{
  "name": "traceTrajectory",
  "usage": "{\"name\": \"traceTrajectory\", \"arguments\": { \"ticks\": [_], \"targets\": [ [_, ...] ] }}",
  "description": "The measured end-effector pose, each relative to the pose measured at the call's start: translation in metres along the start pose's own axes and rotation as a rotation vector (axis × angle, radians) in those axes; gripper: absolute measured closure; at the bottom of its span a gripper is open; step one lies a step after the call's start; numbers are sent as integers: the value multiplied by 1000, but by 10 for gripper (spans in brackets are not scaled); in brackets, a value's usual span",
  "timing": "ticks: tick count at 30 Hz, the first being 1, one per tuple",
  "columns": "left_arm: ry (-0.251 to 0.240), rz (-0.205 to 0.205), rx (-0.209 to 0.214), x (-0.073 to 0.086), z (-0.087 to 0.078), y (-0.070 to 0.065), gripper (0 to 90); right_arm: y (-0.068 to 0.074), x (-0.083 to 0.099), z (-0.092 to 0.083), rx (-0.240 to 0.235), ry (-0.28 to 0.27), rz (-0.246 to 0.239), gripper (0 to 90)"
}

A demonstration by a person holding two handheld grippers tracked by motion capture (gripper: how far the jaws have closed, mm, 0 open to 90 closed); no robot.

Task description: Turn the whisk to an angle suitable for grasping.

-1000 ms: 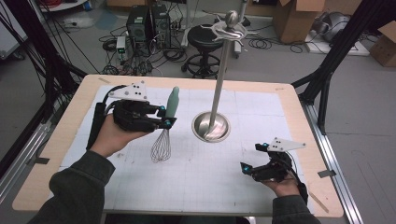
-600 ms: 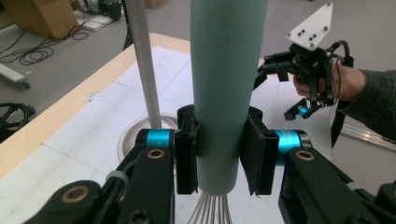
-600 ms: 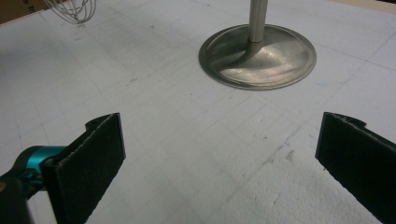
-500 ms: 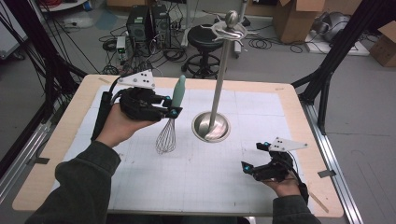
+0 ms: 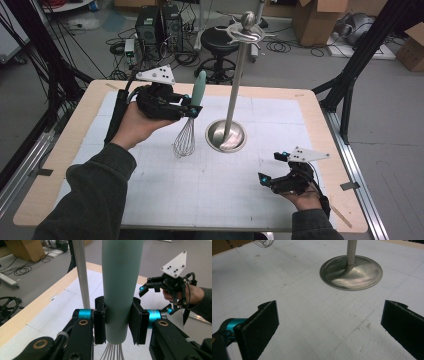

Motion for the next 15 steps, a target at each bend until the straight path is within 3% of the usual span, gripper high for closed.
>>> {"name": "traceTrajectory", "arguments": {
  "ticks": [15],
  "targets": [
    [-3, -9, -6, -24, 6, 0, 688, 0, 0, 1, -5, -4, 1, 6]
  ]
}}
Point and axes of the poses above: each handheld gripper's, and its own axes: z roughly forward along the jaws, x roughly out of its underside, y roughly to its left, the point moved 8 cm from there along z, roughly forward along the jaws, and after that the axes turned 15 degrees about -z, right-handed, at the moved point
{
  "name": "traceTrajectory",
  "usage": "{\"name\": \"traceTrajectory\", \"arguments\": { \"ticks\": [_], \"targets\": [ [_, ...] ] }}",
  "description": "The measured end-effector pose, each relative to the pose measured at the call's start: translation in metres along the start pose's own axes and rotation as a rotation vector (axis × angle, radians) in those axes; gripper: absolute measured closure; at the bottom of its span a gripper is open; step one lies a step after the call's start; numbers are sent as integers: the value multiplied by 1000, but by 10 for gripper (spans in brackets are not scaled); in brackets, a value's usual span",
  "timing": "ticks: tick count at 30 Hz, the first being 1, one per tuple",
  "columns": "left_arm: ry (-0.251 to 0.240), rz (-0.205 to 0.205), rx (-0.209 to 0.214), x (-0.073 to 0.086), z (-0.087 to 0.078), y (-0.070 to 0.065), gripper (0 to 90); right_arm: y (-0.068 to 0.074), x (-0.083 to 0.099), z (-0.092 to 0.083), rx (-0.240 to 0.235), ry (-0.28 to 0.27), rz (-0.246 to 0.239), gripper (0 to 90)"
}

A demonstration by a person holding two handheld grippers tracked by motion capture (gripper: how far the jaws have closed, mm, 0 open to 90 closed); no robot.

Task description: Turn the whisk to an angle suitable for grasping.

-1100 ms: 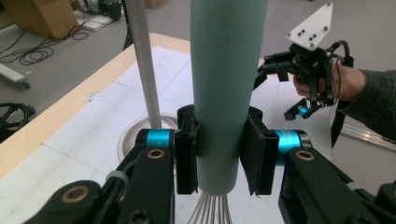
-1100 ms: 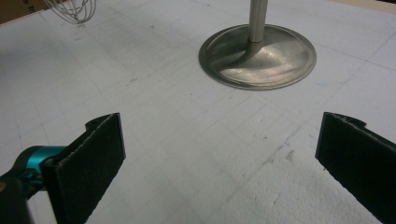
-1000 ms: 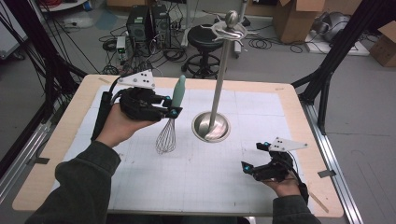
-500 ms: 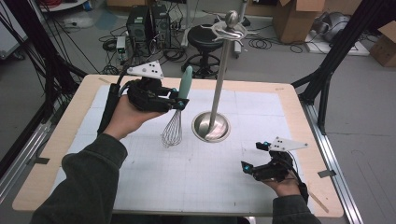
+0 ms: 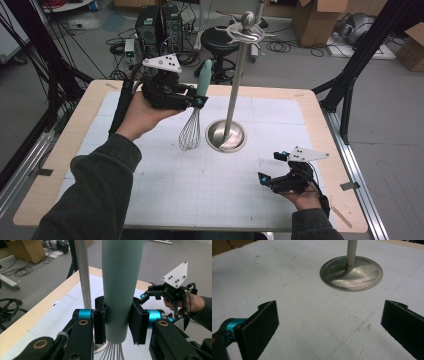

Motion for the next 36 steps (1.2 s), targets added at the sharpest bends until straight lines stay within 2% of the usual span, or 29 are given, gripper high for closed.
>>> {"name": "traceTrajectory", "arguments": {
  "ticks": [21, 36],
  "targets": [
    [-16, -12, -16, -24, 5, 3, 688, -2, 0, 0, -1, -7, 0, 6],
    [-12, -3, -21, -41, 10, -1, 688, -2, 0, 0, -2, -12, 3, 6]
  ]
}}
Point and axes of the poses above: each handheld gripper's, and its own axes: z roughly forward along the jaws, x roughly out of its underside, y roughly to its left, the point moved 8 cm from there along z, roughly forward along the jaws, and after that the axes turned 15 degrees about -z, right-handed, at the moved point
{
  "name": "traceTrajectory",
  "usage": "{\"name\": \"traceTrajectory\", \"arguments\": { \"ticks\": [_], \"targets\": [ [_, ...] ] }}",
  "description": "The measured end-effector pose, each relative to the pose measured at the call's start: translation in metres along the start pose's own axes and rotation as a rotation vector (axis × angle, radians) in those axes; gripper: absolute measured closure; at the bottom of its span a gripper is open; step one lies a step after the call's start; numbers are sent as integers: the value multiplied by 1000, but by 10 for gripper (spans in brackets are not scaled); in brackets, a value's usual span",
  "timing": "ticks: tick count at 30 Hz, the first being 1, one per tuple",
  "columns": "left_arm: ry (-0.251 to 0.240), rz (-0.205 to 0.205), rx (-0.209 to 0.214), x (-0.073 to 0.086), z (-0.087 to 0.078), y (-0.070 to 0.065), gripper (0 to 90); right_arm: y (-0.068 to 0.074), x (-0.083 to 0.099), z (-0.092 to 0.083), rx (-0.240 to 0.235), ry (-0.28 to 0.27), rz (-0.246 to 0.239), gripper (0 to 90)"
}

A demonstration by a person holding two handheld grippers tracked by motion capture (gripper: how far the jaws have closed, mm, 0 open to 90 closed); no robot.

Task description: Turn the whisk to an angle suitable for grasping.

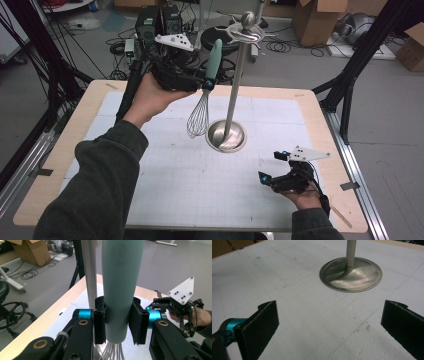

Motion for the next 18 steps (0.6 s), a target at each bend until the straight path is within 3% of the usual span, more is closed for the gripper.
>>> {"name": "traceTrajectory", "arguments": {
  "ticks": [18],
  "targets": [
    [8, 7, -13, -7, 5, 1, 687, 0, 0, 0, -3, -3, 4, 6]
  ]
}}
Point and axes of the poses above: each handheld gripper's, and its own axes: z roughly forward along the jaws, x roughly out of its underside, y roughly to its left, the point moved 8 cm from there along z, roughly forward along the jaws, and after that the axes turned 15 degrees about -z, right-handed, at the moved point
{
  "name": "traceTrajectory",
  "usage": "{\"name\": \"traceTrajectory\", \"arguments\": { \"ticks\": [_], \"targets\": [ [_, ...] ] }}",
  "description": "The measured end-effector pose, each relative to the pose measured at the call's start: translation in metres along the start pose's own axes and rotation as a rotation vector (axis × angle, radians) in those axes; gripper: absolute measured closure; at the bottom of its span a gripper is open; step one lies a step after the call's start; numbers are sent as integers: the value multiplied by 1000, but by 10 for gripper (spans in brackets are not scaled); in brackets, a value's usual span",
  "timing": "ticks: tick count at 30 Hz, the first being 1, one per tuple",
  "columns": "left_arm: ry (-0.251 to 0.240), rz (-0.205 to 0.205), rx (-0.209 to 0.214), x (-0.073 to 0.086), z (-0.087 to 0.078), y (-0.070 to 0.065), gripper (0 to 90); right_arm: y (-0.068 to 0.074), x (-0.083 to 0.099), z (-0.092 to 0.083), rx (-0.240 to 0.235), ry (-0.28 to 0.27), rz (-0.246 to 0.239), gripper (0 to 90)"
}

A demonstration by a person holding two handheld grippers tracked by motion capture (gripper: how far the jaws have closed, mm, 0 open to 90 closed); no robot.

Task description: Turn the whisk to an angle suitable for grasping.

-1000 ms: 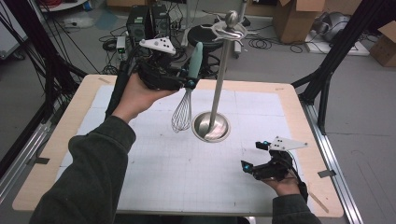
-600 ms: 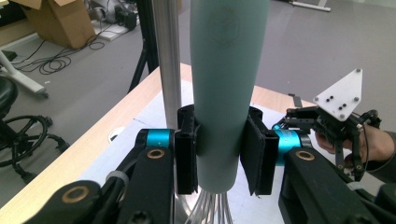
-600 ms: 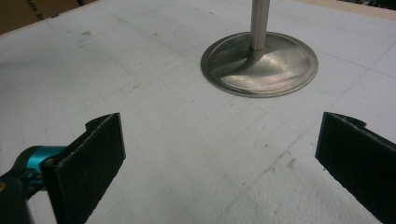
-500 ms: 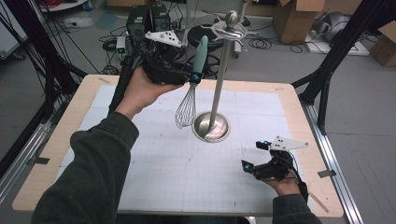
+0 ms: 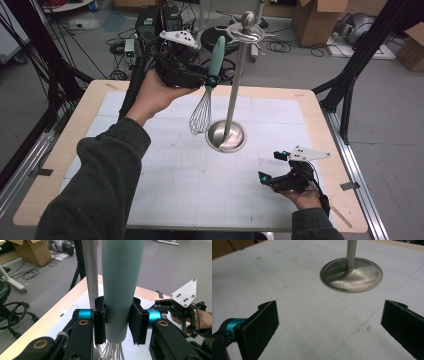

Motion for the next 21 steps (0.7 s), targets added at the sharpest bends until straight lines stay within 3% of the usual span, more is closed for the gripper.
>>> {"name": "traceTrajectory", "arguments": {
  "ticks": [17, 21],
  "targets": [
    [5, 3, 4, -6, 6, -4, 688, 0, 0, 0, -5, -1, 1, 6],
    [16, 5, -15, -5, 7, -1, 687, 1, 0, 0, -5, -3, 0, 6]
  ]
}}
Point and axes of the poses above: each handheld gripper's, and its own axes: z roughly forward along the jaws, x roughly out of its underside, y roughly to its left, the point moved 8 cm from there along z, roughly forward along the jaws, and after that the axes turned 15 degrees about -z, right-handed, at the moved point
